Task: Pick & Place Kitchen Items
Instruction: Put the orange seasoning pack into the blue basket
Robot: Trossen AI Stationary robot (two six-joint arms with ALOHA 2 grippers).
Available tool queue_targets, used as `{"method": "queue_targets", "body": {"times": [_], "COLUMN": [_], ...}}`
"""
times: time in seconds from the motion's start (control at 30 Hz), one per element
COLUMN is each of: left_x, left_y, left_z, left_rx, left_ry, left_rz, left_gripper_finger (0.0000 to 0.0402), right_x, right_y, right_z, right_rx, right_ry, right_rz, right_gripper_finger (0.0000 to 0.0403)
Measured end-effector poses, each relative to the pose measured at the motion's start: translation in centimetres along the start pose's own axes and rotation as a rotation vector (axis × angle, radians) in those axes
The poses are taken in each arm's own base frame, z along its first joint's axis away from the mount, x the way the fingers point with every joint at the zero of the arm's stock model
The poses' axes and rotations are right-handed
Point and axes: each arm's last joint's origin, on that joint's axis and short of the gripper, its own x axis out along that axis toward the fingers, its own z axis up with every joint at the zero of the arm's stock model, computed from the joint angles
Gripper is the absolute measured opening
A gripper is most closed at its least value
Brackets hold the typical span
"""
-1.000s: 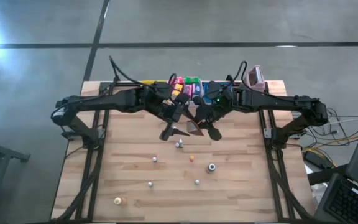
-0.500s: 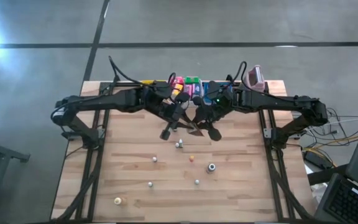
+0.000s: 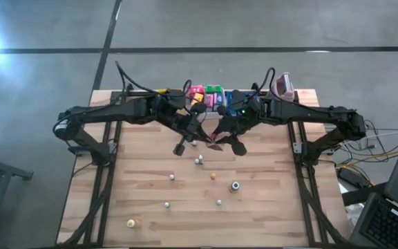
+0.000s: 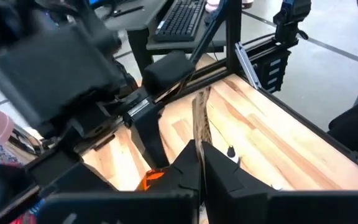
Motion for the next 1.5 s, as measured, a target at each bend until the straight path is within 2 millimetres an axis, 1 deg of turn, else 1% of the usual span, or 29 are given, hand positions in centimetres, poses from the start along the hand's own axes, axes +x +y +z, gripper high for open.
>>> {"method": "queue_targets", "body": {"times": [0.1,0.23,0.37,0.47,0.53,0.6,0.63,0.67,0.7,0.73,0.77,0.8,0.83,0.9,1.0,1.07,1.17,1.23,1.3,1.37,1.5], "left_x": [-1.2,-2.8,-4.4,-4.7,-4.3,-4.9,-5.4,-5.7,-5.5,-5.0,-5.0,-5.6,-5.8,-5.2,-5.9,-5.9,-5.9,-6.0,-6.8,-7.3,-7.6], "left_y": [-0.3,-0.5,-0.9,-1.4,-1.6,-2.0,-2.0,-2.0,-2.1,-2.3,-2.5,-2.7,-2.6,-2.8,-2.9,-2.8,-2.8,-2.9,-2.8,-2.8,-2.9], "left_z": [0.6,1.3,1.6,0.8,-0.4,-1.4,-1.8,-2.4,-3.3,-4.5,-5.3,-5.2,-5.5,-6.8,-6.7,-6.4,-6.7,-6.7,-5.5,-4.9,-4.6], "left_rx": [0.003,0.001,0.018,0.003,0.006,0.014,-0.007,-0.031,-0.053,-0.067,-0.077,-0.074,-0.083,-0.110,-0.136,-0.132,-0.158,-0.152,-0.119,-0.097,-0.102], "left_ry": [-0.002,0.003,-0.019,-0.098,-0.137,-0.095,-0.135,-0.214,-0.276,-0.274,-0.255,-0.286,-0.333,-0.298,-0.319,-0.307,-0.274,-0.263,-0.345,-0.404,-0.439], "left_rz": [0.029,0.130,0.243,0.290,0.332,0.436,0.482,0.497,0.476,0.455,0.470,0.518,0.533,0.471,0.482,0.459,0.460,0.456,0.479,0.493,0.481], "left_gripper_finger": [0.0002,0.0001,0.0001,0.0001,0.0001,0.0001,0.0001,0.0001,0.0001,0.0001,0.0000,0.0000,0.0000,0.0000,0.0000,0.0000,0.0000,0.0000,0.0000,0.0000,0.0000], "right_x": [-0.8,-2.5,-4.0,-4.8,-5.3,-5.6,-5.8,-5.9,-6.0,-6.2,-6.3,-6.4,-6.5,-6.5,-6.5,-6.5,-6.2,-5.5,-4.9,-4.1,-2.6], "right_y": [0.0,0.2,0.7,1.3,1.6,1.8,1.9,2.0,2.1,2.2,2.3,2.4,2.4,2.4,2.4,2.3,2.0,1.8,1.5,1.2,0.6], "right_z": [-0.3,-0.8,-1.2,-1.6,-2.1,-2.5,-2.7,-2.9,-3.1,-3.3,-3.4,-3.5,-3.5,-3.4,-3.2,-2.8,-2.3,-2.3,-2.3,-2.5,-3.1], "right_rx": [0.013,0.067,0.146,0.181,0.193,0.200,0.207,0.211,0.213,0.211,0.207,0.201,0.194,0.191,0.167,0.141,0.109,0.104,0.094,0.103,0.116], "right_ry": [0.037,0.096,0.138,0.162,0.157,0.134,0.121,0.110,0.103,0.090,0.078,0.061,0.033,-0.038,-0.122,-0.180,-0.281,-0.333,-0.391,-0.418,-0.411], "right_rz": [-0.034,-0.101,-0.109,-0.104,-0.106,-0.116,-0.126,-0.139,-0.143,-0.144,-0.147,-0.151,-0.157,-0.167,-0.179,-0.187,-0.197,-0.199,-0.204,-0.204,-0.201], "right_gripper_finger": [0.0174,0.0216,0.0238,0.0243,0.0239,0.0230,0.0224,0.0219,0.0213,0.0208,0.0203,0.0198,0.0193,0.0183,0.0169,0.0160,0.0147,0.0139,0.0131,0.0124,0.0124]}}
